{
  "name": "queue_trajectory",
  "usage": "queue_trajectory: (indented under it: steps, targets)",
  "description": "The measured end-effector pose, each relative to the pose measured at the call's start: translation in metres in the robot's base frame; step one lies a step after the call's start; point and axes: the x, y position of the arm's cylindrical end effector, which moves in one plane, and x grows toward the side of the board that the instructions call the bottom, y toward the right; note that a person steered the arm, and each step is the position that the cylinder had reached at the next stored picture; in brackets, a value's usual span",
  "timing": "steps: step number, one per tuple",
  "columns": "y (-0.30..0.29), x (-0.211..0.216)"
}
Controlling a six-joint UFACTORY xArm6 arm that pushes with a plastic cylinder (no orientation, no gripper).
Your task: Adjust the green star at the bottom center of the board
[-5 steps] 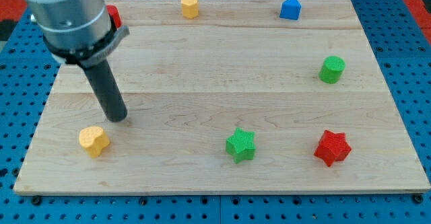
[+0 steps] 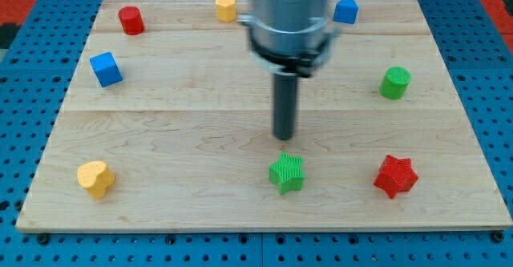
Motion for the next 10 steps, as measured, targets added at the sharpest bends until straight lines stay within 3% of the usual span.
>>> queue_trajectory:
  steps: [1, 2, 3, 4, 5, 6, 7, 8, 10]
  targets:
    - [0.007, 0.055]
    - [-0.024, 0.071]
    - [-0.012, 0.081]
    - [-0.073, 0.081]
    - [-0.051, 0.106]
    - [-0.087, 0.128]
    - [-0.143, 0.124]
    - [-0.161, 0.118]
    - [-0.117, 0.088]
